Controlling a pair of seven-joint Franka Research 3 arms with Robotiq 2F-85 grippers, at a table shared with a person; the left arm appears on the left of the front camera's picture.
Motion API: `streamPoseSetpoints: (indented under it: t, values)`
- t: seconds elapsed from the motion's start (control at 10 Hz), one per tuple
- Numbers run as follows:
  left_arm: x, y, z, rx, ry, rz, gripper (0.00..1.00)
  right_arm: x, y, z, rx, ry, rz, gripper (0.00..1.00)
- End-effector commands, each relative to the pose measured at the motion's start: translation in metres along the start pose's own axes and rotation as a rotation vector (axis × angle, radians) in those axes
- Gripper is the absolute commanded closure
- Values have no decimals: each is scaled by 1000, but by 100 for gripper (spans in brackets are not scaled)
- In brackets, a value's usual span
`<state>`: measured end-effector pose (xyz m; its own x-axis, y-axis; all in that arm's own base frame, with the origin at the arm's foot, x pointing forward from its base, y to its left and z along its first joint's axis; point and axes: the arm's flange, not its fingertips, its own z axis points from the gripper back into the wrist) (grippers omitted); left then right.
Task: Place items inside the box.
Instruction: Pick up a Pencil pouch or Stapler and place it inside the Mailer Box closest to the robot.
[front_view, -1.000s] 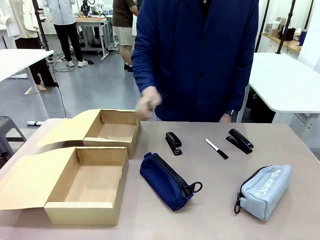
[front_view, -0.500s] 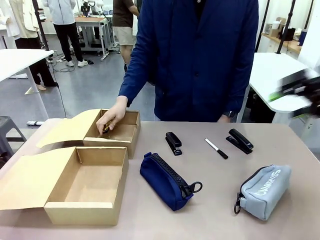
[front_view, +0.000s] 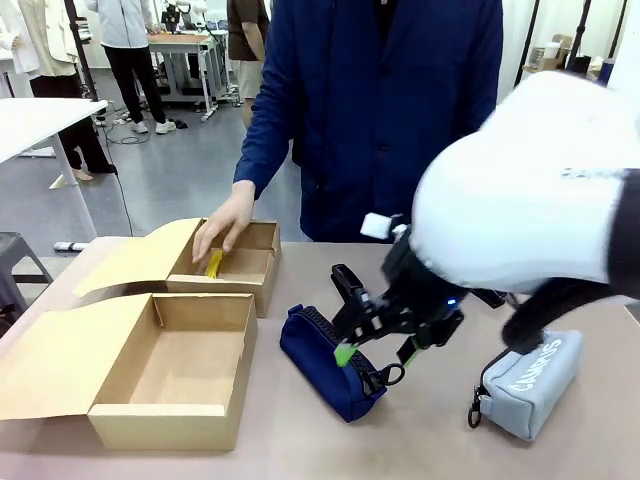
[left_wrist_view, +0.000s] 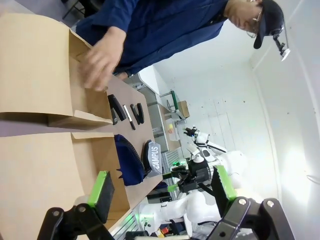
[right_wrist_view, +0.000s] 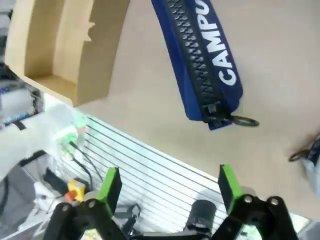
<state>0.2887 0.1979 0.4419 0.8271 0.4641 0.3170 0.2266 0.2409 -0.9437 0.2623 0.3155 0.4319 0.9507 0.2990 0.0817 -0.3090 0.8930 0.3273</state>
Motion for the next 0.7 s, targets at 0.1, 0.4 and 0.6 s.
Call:
streamPoseSetpoints:
  t: [0.1, 0.4, 0.6]
  values:
    - [0, -1, 1, -22, -7, -22, 0, 46, 9, -7, -110, -28, 23, 0]
    - [0, -1, 1, -22, -7, -22, 0, 85, 32, -24, -186, -78, -44, 0]
    - [0, -1, 1, -22, -7, -22, 0, 123, 42, -41, -237, -222, -225, 0]
